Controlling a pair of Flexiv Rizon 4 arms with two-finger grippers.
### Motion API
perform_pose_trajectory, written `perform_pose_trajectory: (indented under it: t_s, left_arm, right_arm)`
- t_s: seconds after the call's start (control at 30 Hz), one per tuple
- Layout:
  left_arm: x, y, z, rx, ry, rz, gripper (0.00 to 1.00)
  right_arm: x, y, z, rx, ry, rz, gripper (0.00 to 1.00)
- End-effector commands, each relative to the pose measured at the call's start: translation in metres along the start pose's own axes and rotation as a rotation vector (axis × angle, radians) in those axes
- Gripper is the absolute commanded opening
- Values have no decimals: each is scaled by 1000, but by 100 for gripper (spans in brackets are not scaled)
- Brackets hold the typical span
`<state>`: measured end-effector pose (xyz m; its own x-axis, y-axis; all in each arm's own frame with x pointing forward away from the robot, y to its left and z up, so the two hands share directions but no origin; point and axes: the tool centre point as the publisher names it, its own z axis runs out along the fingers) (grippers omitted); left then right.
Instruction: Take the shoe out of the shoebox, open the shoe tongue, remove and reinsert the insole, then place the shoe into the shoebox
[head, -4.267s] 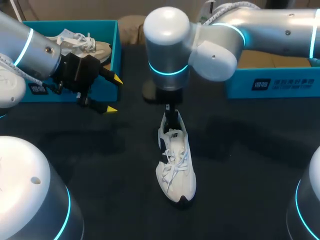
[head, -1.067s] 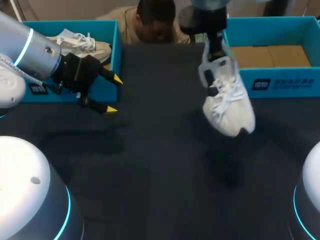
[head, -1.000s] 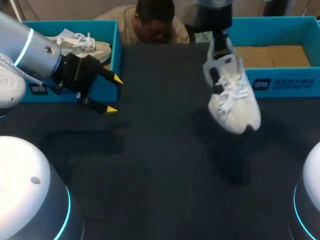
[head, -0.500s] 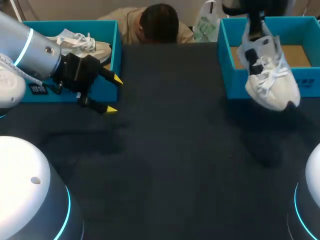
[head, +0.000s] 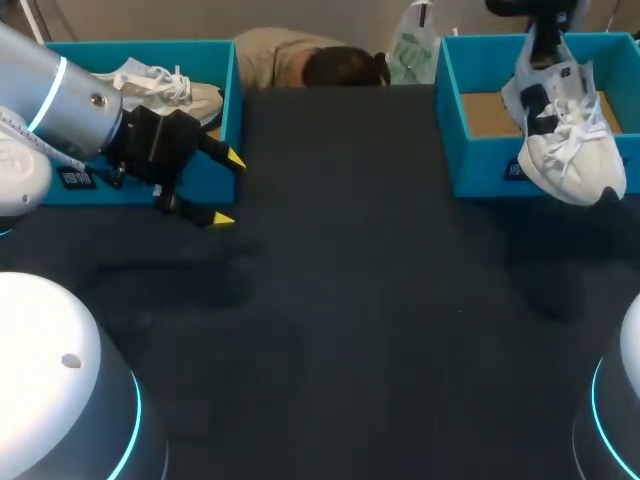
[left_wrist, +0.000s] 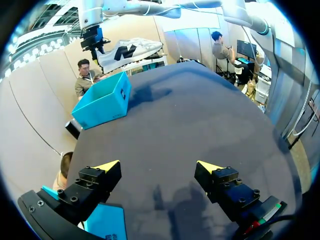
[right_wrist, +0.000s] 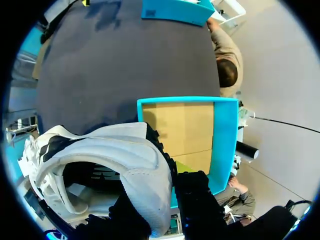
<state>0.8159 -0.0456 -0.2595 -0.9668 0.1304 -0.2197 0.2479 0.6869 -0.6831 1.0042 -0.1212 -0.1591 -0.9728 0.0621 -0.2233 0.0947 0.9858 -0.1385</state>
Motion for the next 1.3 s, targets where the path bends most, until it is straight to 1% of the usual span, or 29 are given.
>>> perform_pose_trajectory:
  t_s: [0.03,0.47,0.53,0.77,0.83,0.93,1.13,1.3]
  left_arm:
    - [1,-1,0,-2,-2,0,100]
    - [1,-1,0,-2,-2,0,100]
    - [1,-1,0,-2,-2,0,100]
    - [1,-1,0,-2,-2,0,100]
    - [1,-1,0,-2,-2,0,100]
    - [1,-1,0,-2,-2,0,100]
    - [1,-1,0,-2,-2,0,100]
    - [1,-1,0,-2,-2,0,100]
  right_arm:
    - [1,-1,-1,-2,-1,-1,0]
    - [1,-1,-1,-2,-1,-1,0]
    - [-4,-7,3,0,-1,-4,0]
    - [-34,-35,12,9,-27,-44,0]
    - [-42,-45,17,1,-25,-51,0]
    - [-56,-59,27,18,-7,-79,0]
    - [-80,-97,44,21,-3,-72,0]
    - [-92,-127,57,18,-2,-59,0]
